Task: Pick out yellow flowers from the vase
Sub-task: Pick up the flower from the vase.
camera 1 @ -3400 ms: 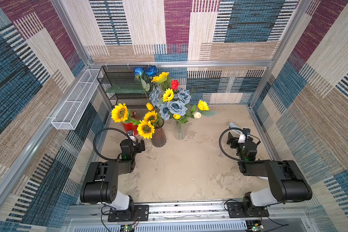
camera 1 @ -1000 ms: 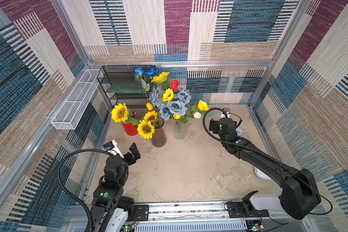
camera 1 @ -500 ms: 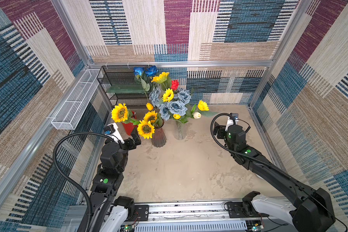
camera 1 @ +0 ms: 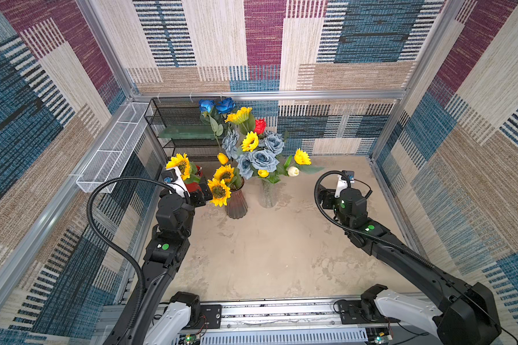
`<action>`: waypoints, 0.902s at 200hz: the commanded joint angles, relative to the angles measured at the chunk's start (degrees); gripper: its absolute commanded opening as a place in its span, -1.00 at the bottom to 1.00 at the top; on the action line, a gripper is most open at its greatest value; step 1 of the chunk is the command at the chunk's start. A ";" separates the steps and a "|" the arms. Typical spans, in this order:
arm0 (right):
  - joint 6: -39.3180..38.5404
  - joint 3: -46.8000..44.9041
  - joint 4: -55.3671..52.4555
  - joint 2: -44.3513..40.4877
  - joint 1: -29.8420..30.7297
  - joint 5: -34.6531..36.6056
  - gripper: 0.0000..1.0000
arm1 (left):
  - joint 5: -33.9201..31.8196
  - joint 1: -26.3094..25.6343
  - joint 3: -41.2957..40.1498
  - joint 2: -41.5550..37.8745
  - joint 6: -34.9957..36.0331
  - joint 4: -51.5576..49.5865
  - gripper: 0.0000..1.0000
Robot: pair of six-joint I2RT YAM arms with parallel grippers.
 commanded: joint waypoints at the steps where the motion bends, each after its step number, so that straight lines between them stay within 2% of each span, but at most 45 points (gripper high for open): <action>1: 0.28 -0.24 1.89 0.27 0.11 -1.15 0.92 | -2.00 0.14 0.77 0.98 2.37 4.81 1.00; 44: 0.01 0.83 1.59 2.13 0.11 -2.52 0.92 | -2.69 0.15 4.73 5.66 5.38 7.13 0.93; 54: -0.05 1.07 1.36 2.58 0.11 -2.52 0.93 | -2.07 0.10 6.27 6.87 5.89 6.77 0.79; 67: 0.01 1.43 0.92 2.95 0.11 -2.67 0.92 | -1.57 0.15 7.59 7.96 6.48 7.14 0.47; 72: 0.10 1.55 0.70 3.13 0.11 -2.74 0.92 | -1.55 0.15 7.86 8.41 6.67 7.45 0.42; 90: 0.27 1.56 0.42 3.31 0.09 -2.92 0.92 | -1.55 0.15 9.54 10.39 7.95 7.83 0.44; 108: 0.19 1.36 0.73 3.31 0.04 -3.05 0.92 | -0.88 0.15 11.60 12.25 8.68 6.74 0.37; 147: 0.19 1.56 0.66 3.74 -0.15 -3.40 0.92 | 3.24 0.15 15.45 14.70 9.91 6.26 0.24; 180: 0.44 1.03 0.66 3.58 -0.33 -3.49 0.92 | 5.61 0.15 18.68 16.36 11.04 4.89 0.21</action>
